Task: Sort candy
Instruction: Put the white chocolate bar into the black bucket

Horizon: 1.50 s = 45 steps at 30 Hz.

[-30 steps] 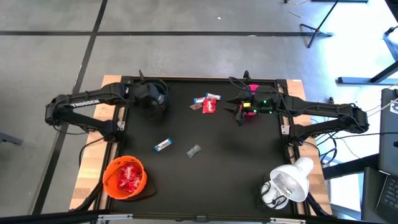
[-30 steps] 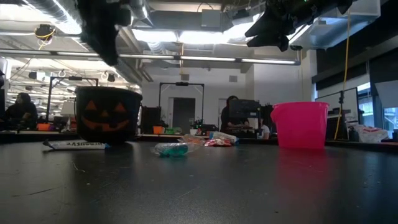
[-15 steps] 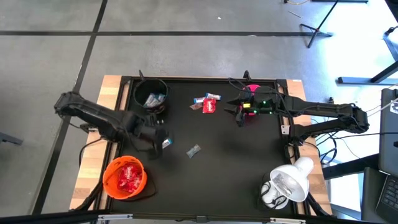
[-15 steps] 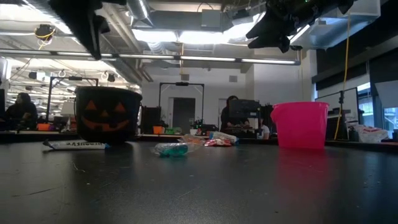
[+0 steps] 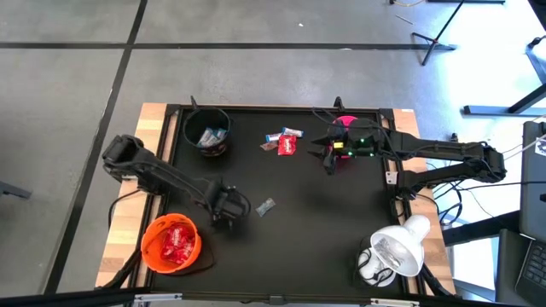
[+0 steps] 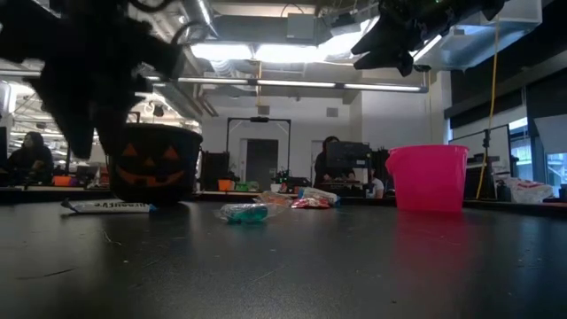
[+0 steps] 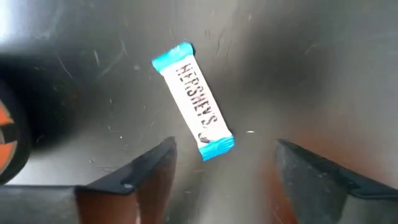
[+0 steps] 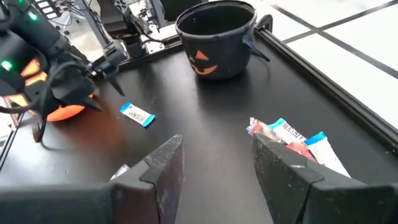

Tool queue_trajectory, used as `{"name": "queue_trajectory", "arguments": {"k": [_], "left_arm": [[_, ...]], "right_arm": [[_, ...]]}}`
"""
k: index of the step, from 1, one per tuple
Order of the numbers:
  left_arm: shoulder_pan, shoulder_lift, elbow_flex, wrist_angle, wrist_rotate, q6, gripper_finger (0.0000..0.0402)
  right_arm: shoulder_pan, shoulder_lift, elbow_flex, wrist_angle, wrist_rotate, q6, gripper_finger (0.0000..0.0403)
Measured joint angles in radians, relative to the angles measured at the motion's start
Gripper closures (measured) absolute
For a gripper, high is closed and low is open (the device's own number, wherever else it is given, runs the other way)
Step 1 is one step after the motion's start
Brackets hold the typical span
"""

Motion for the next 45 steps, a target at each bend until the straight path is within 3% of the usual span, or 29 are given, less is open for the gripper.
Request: {"name": "queue_trajectory", "arguments": {"k": [6,15,22,29,45], "left_arm": [[0.001,0.011,-0.067,0.042,-0.007,0.033,0.012],[-0.028,-0.244,-0.374,0.401,0.033,-0.004,0.0139],[-0.061,-0.223,-0.459,0.408,-0.01,0.038,0.015],[-0.064,-0.181,-0.47,0.436,-0.059,0.087,0.0153],[-0.063,-0.172,-0.444,0.467,-0.1,0.112,0.0205]], "right_arm": [[0.0,0.0,0.0,-0.027,-0.005,0.0,0.0217],[0.028,0.0,0.0,-0.035,0.004,-0.017,0.0217],[0.028,0.0,0.0,-0.034,0.022,-0.024,0.0217],[0.028,0.0,0.0,-0.019,0.024,-0.024,0.0217],[0.027,0.0,0.0,-0.015,0.024,-0.023,0.0217]]}}
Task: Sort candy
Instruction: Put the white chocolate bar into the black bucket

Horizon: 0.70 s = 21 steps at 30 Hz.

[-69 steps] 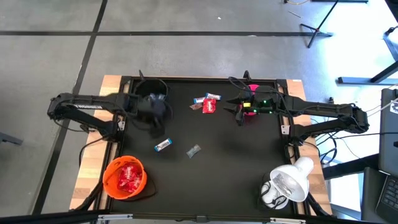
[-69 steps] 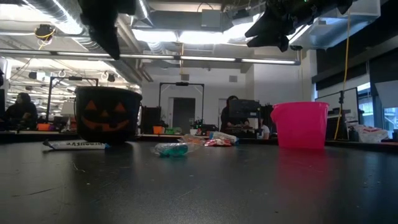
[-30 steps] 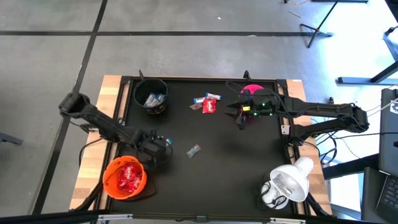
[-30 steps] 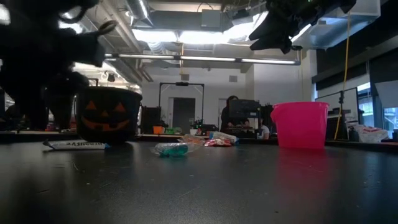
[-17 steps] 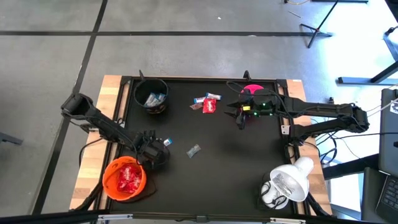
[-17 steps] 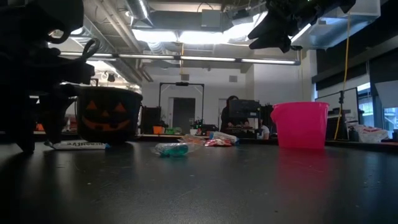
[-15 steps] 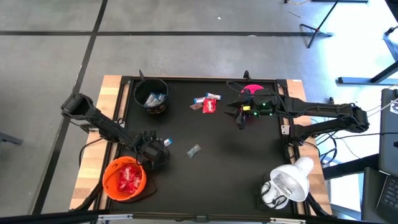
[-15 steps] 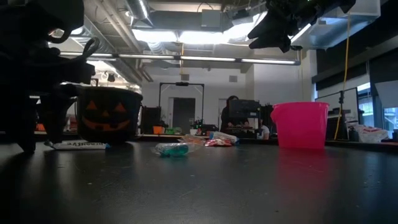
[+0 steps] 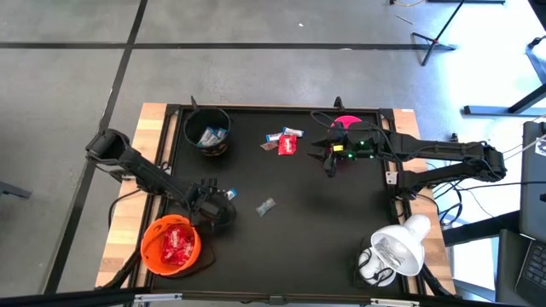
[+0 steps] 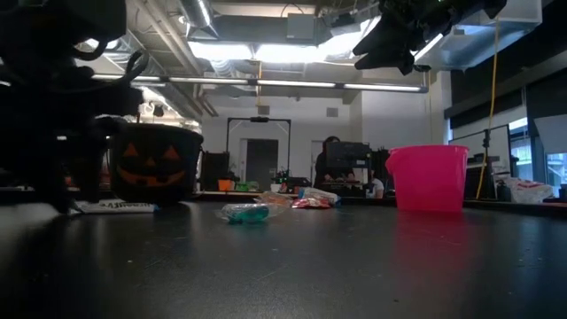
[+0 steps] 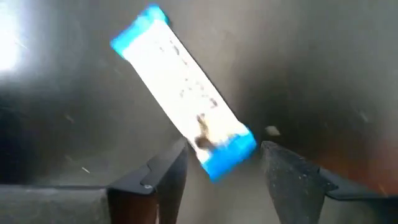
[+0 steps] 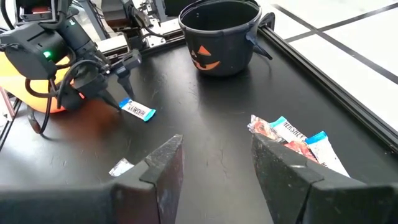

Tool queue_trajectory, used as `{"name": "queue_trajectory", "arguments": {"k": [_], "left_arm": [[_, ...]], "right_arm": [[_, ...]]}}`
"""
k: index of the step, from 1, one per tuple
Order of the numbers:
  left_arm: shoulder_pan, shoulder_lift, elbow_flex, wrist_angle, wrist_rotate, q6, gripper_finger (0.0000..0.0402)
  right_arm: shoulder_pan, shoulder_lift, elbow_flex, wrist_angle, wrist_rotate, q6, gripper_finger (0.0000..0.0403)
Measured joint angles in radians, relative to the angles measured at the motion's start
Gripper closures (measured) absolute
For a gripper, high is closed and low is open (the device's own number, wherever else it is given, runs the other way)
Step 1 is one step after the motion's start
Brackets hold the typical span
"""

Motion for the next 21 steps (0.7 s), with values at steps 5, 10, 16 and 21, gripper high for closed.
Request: {"name": "queue_trajectory", "arguments": {"k": [5,10,16,21], "left_arm": [[0.003,0.0,0.007,0.012,-0.063,0.004,0.022],[0.002,0.0,0.007,0.025,-0.052,0.004,0.0268],[0.009,-0.001,0.007,0.025,-0.045,-0.001,0.0363],[0.019,-0.001,0.009,0.029,-0.058,0.004,0.04]], "right_arm": [[0.0,0.0,0.0,0.001,0.0,0.005,0.0217],[0.0,0.0,0.0,0.002,0.0,0.008,0.0217],[0.0,0.0,0.0,0.002,0.0,0.008,0.0217],[0.0,0.0,0.0,0.003,0.0,0.008,0.0217]]}}
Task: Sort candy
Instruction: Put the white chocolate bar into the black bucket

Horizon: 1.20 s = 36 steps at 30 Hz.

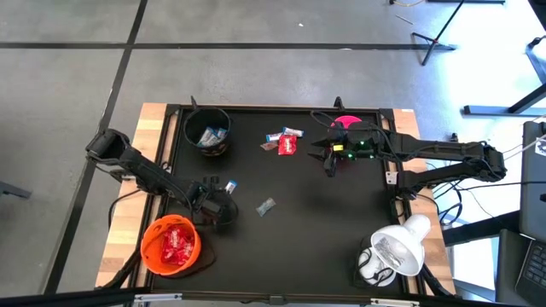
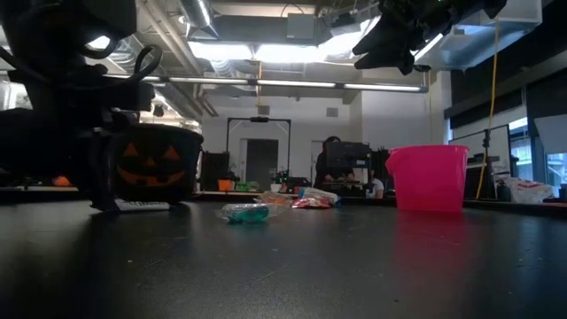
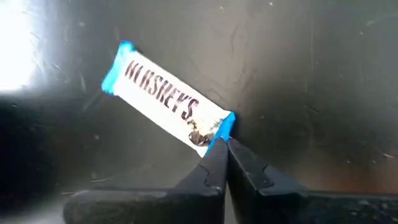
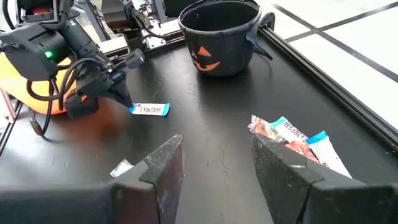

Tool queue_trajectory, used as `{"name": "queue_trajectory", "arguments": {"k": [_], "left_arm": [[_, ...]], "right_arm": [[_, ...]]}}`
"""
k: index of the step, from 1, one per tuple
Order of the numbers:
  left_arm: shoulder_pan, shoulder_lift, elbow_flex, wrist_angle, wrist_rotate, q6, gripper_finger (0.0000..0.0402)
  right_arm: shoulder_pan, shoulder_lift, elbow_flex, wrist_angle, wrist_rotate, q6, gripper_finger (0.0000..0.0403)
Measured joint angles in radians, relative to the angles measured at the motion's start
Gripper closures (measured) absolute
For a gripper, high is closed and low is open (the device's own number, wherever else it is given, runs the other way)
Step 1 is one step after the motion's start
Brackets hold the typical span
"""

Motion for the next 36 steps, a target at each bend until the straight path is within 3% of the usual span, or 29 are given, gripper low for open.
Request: {"name": "queue_trajectory", "arguments": {"k": [13,20,24,31,36], "left_arm": [[-0.001,-0.008,0.211,-0.125,-0.085,0.12,0.0401],[0.001,-0.008,0.202,-0.138,-0.015,0.115,0.0397],[0.002,-0.008,0.163,-0.11,0.025,0.089,0.0358],[0.021,-0.008,0.097,0.019,0.053,0.089,0.0254],[0.048,-0.007,0.061,0.051,0.055,0.089,0.0213]], "right_arm": [[0.0,0.0,0.0,-0.001,0.0,0.013,0.0217],[0.0,0.0,0.0,-0.001,0.0,0.015,0.0217],[0.0,0.0,0.0,-0.002,0.0,0.015,0.0217],[0.0,0.0,0.0,-0.001,0.0,0.015,0.0217],[0.0,0.0,0.0,-0.001,0.0,0.015,0.0217]]}}
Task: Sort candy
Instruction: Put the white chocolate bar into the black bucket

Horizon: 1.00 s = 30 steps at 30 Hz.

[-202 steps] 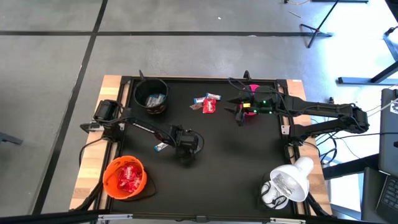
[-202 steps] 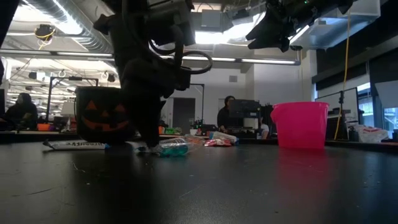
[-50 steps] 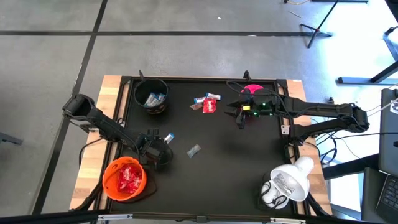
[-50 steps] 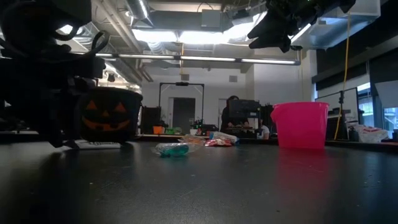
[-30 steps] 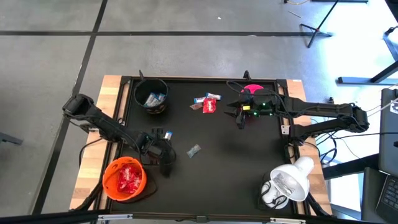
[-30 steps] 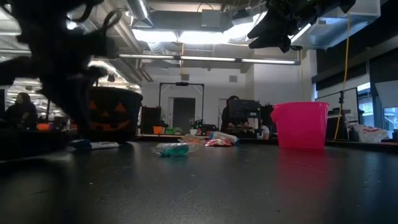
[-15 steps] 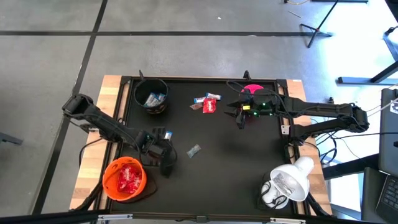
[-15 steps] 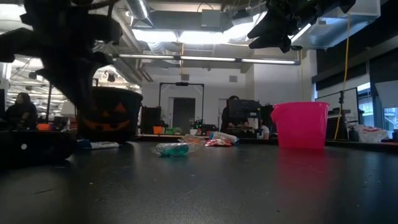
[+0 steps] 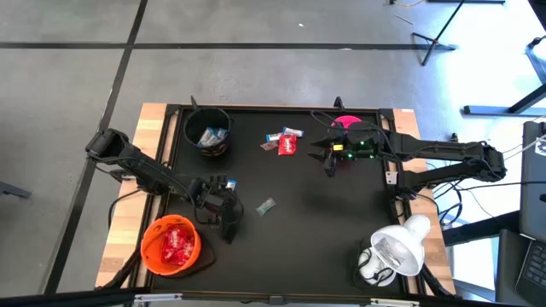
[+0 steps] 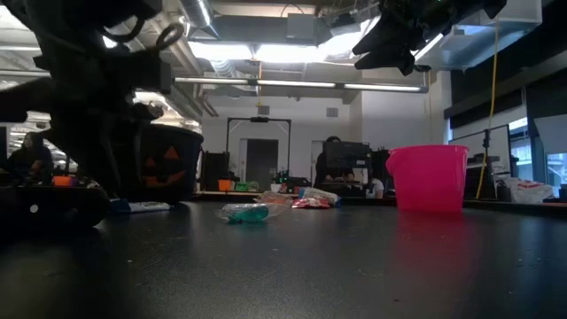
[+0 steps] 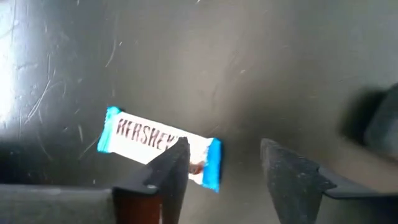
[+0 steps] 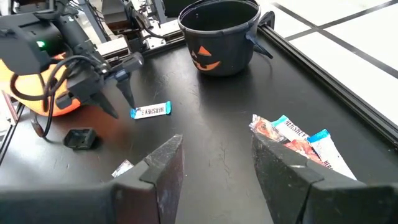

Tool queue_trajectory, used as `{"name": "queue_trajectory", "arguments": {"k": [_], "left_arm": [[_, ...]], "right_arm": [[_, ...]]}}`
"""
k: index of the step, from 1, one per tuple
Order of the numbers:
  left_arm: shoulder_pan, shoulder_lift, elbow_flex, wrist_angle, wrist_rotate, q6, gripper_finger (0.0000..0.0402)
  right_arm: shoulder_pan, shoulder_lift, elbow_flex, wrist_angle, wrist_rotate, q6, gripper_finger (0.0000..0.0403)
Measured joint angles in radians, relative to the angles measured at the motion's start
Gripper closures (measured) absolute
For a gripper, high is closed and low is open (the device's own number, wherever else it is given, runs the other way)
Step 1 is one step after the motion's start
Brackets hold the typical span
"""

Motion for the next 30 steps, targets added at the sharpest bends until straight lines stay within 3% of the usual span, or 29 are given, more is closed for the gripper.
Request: {"name": "queue_trajectory", "arguments": {"k": [24,30], "left_arm": [[0.069,0.0,-0.12,0.127,-0.04,-0.002,0.0205],[0.085,-0.002,-0.142,0.163,-0.029,-0.024,0.0235]], "right_arm": [[0.0,0.0,0.0,0.0,0.0,0.0,0.0217],[0.0,0.0,0.0,0.0,0.0,0.0,0.0217]]}}
